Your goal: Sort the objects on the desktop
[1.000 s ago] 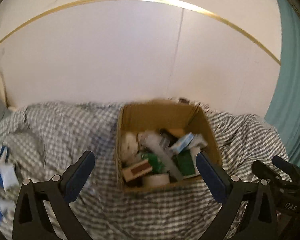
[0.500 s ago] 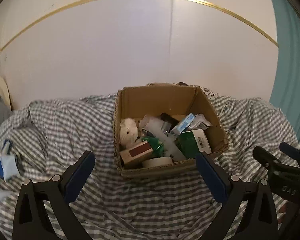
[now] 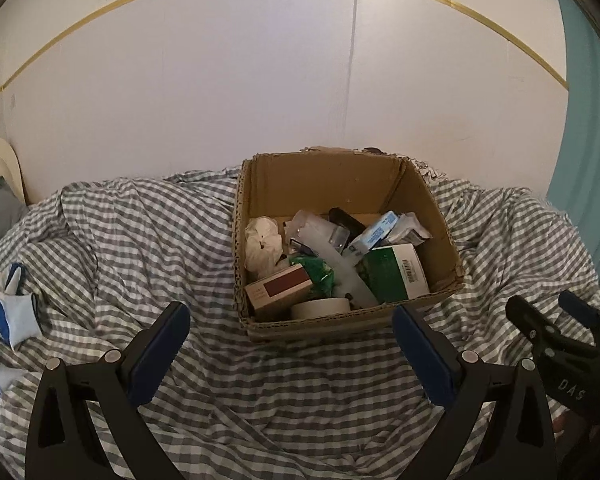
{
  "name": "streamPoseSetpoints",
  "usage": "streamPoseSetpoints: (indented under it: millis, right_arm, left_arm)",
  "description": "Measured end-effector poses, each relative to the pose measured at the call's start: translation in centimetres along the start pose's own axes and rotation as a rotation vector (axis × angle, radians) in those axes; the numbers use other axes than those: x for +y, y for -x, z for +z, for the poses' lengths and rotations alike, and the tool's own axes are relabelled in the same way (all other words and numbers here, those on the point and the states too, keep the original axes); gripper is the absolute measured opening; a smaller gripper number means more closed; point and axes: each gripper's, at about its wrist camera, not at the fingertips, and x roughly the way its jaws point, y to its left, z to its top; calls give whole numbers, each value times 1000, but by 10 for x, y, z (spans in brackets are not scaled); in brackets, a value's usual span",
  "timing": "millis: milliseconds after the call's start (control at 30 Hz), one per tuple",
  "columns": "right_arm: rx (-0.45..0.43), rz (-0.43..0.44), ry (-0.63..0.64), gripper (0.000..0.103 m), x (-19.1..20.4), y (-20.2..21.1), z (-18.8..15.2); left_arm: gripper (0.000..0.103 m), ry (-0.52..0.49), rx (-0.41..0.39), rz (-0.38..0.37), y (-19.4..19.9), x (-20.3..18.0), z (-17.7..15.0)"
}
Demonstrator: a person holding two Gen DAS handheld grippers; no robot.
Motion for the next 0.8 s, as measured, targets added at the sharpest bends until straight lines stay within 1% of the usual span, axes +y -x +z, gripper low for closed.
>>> streamPoseSetpoints:
  millis: [233,500,633,800]
  right_arm:
    - [-2,-17,27,103,5,-1,-3]
    - [5,-11,28,103,6,-2,-5]
    - [15,16,6,103,5,-2,-5]
    - [9,12,16,103,8,0,-5]
  left_arm:
    - [103,-12,4,7,-1,-1,-1]
    - [103,-28,12,17,-3,-2,-3]
    - [103,-30,10,22,-2,-3,-4]
    - [103,-25,11,31,-1,-2,-3]
